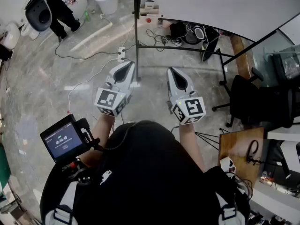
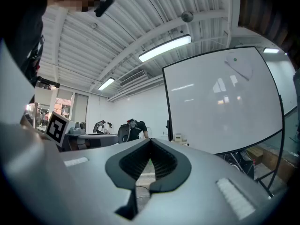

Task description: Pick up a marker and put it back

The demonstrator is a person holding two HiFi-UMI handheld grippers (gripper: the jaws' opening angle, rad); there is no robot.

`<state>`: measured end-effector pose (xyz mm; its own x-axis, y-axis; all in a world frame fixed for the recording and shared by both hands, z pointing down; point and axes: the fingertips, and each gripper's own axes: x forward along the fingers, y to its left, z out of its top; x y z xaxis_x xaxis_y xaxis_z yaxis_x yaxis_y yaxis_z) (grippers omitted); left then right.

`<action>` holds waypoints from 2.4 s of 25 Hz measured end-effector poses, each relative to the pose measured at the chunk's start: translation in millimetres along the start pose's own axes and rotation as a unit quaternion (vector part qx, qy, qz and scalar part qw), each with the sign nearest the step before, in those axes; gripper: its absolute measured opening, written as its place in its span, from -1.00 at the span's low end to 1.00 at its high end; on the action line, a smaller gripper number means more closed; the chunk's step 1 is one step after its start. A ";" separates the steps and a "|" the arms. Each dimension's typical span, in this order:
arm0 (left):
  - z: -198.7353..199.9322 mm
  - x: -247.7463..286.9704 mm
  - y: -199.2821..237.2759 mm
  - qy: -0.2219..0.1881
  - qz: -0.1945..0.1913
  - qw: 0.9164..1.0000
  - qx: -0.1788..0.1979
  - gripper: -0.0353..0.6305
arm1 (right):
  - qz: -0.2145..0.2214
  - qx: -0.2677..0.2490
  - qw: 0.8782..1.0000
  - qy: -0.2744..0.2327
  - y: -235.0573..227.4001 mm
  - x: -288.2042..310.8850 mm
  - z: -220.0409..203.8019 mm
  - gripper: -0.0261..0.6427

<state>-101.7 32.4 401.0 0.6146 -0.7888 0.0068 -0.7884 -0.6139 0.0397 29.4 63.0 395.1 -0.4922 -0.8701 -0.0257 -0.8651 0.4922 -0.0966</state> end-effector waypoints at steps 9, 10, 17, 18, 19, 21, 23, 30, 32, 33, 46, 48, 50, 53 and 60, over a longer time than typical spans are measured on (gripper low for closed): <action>6.6 3.6 -10.4 -0.014 -0.014 1.000 0.000 -0.88 | 0.012 0.026 0.999 -0.015 -1.0 -5.3 5.0 -0.89; 7.2 4.1 -10.6 -0.012 -0.013 1.000 0.001 -0.88 | 0.013 0.028 0.999 -0.015 -1.3 -5.3 4.9 -0.89; 16.7 12.3 -12.6 -0.017 -0.013 1.000 0.014 -0.88 | 0.031 0.018 0.999 -0.006 -1.6 1.7 4.8 -0.89; 17.6 12.4 -12.2 -0.017 -0.012 1.000 0.016 -0.88 | 0.034 0.017 0.999 -0.006 -0.2 2.4 5.4 -0.89; 18.3 12.3 -12.2 -0.016 -0.011 1.000 0.018 -0.88 | 0.037 0.015 0.999 -0.006 0.9 2.8 6.1 -0.89; 19.1 12.3 -12.0 -0.015 -0.009 1.000 0.018 -0.88 | 0.041 0.013 0.999 -0.006 0.8 3.2 7.4 -0.89; 18.8 12.4 -11.7 -0.015 -0.007 1.000 0.016 -0.88 | 0.039 0.013 0.999 -0.005 -1.6 3.6 8.3 -0.89; 13.7 13.2 -11.4 -0.010 -0.006 1.000 0.026 -0.88 | 0.037 0.015 0.999 -0.006 -5.3 4.8 10.4 -0.89; 13.0 14.4 -26.0 -0.011 0.001 1.000 0.025 -0.88 | 0.041 0.016 0.999 -0.006 -11.3 -7.9 8.9 -0.89; 12.3 15.2 -33.9 -0.011 0.005 1.000 0.024 -0.88 | 0.044 0.016 0.999 -0.007 -15.2 -15.3 7.8 -0.89; 5.9 27.2 -48.2 -0.013 0.031 0.999 0.014 -0.88 | 0.047 0.025 0.999 -0.004 -40.3 -30.7 0.2 -0.89; 6.3 35.9 -45.4 -0.013 0.027 1.000 0.010 -0.88 | 0.044 0.024 0.999 -0.003 -46.4 -24.7 0.8 -0.89; 5.8 42.8 -41.8 -0.006 0.025 1.000 0.009 -0.88 | 0.041 0.024 0.999 -0.003 -51.1 -20.1 1.1 -0.89; 2.4 52.1 -36.6 0.008 0.019 1.000 0.010 -0.88 | 0.036 0.022 0.999 -0.001 -55.2 -12.3 0.1 -0.89; -1.4 96.6 -0.3 -0.001 -0.008 1.000 0.021 -0.88 | 0.026 0.024 0.999 0.006 -69.4 38.5 -5.0 -0.89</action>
<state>-42.0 -43.6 403.1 0.6269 -0.7791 0.0037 -0.7791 -0.6269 -0.0013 70.0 -4.5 405.8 -0.5382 -0.8425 -0.0208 -0.8325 0.5353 -0.1426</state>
